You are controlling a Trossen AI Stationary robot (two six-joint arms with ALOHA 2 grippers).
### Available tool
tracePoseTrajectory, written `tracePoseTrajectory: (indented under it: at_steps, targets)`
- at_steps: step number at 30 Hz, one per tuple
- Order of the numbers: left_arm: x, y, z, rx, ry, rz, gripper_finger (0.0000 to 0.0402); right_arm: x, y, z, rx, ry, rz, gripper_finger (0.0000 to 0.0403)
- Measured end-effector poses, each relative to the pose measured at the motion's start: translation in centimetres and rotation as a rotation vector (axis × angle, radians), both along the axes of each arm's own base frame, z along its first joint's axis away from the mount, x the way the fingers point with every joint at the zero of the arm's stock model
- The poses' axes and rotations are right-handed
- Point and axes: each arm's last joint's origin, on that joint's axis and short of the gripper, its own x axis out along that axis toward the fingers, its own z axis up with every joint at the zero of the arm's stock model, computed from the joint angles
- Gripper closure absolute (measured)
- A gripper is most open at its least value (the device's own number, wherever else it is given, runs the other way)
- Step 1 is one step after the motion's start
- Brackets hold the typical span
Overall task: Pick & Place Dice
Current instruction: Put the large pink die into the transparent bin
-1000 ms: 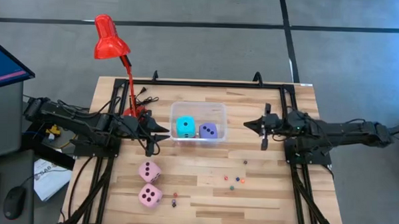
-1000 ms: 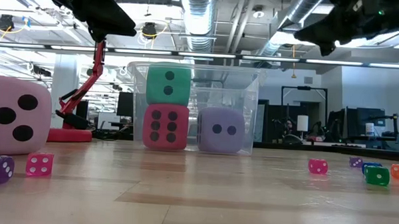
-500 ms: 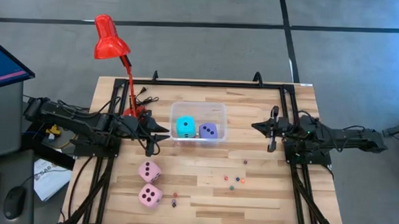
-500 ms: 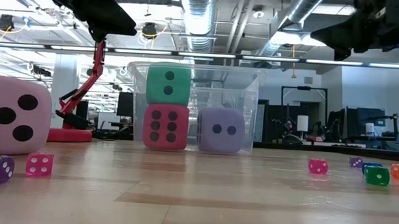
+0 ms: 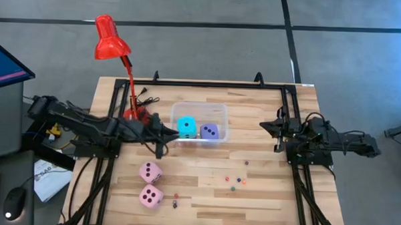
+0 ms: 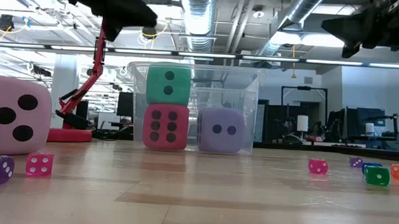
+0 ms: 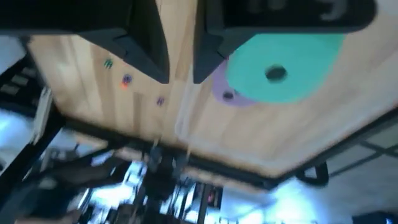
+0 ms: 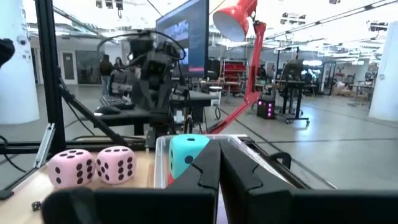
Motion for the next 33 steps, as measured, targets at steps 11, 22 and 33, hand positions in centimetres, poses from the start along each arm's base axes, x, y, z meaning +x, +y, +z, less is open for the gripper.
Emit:
tracePoseTrajectory:
  at_steps: [11, 22, 33]
  targets:
    - [3.0, -2.5, 1.4, -0.098, 0.24, 0.027, 0.0401, -0.1, 0.0, -0.1, 0.002, 0.004, 0.0, 0.0403]
    - [2.9, -5.4, 2.6, -0.343, 0.687, 0.269, 0.0401, -0.1, 0.0, -0.1, 0.002, 0.008, 0.0, 0.0403]
    - [2.5, -8.0, 1.5, -0.571, 1.073, 0.431, 0.0401, 0.0, 0.0, -0.2, 0.003, 0.019, 0.0, 0.0403]
